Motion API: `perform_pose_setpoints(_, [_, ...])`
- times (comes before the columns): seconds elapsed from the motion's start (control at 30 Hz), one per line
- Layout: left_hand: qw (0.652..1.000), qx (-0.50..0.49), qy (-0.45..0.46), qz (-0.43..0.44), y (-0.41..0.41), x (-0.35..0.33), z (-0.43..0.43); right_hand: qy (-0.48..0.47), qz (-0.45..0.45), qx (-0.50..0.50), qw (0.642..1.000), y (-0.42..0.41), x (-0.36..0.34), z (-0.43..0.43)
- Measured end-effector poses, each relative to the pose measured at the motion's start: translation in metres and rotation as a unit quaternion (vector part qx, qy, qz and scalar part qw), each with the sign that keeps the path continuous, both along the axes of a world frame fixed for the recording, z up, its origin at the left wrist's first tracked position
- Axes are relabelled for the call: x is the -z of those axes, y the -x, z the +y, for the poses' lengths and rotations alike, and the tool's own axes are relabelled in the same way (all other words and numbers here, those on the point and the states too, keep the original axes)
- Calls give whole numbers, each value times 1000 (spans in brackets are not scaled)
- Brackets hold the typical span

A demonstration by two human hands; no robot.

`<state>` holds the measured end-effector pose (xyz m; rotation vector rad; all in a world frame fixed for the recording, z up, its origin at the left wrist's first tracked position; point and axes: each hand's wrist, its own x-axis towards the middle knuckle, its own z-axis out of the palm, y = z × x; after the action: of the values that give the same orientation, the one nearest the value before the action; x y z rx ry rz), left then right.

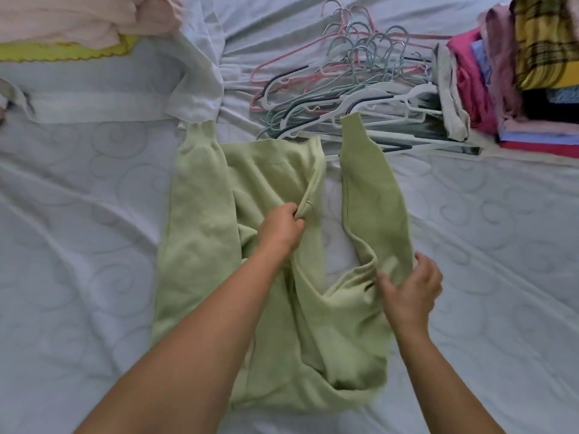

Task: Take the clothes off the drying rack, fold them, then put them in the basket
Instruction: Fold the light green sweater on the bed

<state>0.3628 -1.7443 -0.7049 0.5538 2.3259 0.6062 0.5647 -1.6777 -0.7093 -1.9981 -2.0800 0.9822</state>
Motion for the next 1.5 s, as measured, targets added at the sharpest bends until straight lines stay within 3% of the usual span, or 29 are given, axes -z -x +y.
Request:
perform_pose_setpoints(0.1, [988,-66,-111,-81,7,-3,-16,216,121,146,958,2,-6,18])
perform_pose_setpoints(0.23, [953,-151,-201,-170,26,-13,-40,347,287,88,888,27,-68,-1])
perform_pose_setpoints(0.3, [953,-193,-183,-144,44,-8,-62,459,357,46,813,44,-97,-24])
perform_pose_setpoints(0.37, [968,-218,-114,-47,59,-1,-89,558,369,33,743,60,-101,-55])
perform_pose_setpoints(0.43, [970,-227,-89,13,55,-5,-112,605,320,44,728,72,-83,-83])
perform_pose_setpoints(0.5, [965,-210,-139,-72,34,-14,-125,606,250,38,754,76,-56,-105])
perform_pose_setpoints(0.57, [967,-159,-124,-159,7,-16,-135,599,195,25,776,69,-35,-122])
perform_pose_setpoints(0.63, [980,-149,-63,-117,-8,-8,-146,614,181,20,768,63,-27,-125])
perform_pose_setpoints(0.7, [965,-217,-76,-125,-13,-8,-156,605,194,22,772,62,-28,-112])
perform_pose_setpoints(0.8, [958,-191,-79,-199,-9,-8,-165,448,213,85,864,78,-21,-77])
perform_pose_setpoints(0.83, [959,-165,-76,-217,-6,-7,-167,406,225,110,879,86,-16,-65])
perform_pose_setpoints(1.0, [934,-72,-173,-303,7,-24,-174,369,228,180,883,129,-1,-43])
perform_pose_setpoints(1.1, [899,-47,-186,-393,5,-31,-179,287,303,69,906,148,-32,-38])
perform_pose_setpoints(1.2, [882,-28,-156,-443,5,-32,-184,261,386,-74,882,178,-74,-33])
perform_pose_setpoints(1.27, [882,-82,-191,-424,14,-33,-178,243,414,-138,867,215,-94,-22])
perform_pose_setpoints(1.37, [863,-210,-281,-364,43,-31,-152,215,446,-94,863,272,-104,11])
perform_pose_setpoints(1.43, [857,-245,-284,-353,55,-24,-132,202,343,-83,914,280,-96,30])
perform_pose_setpoints(1.5, [852,-248,-253,-385,52,-11,-121,202,191,-141,950,256,-72,34])
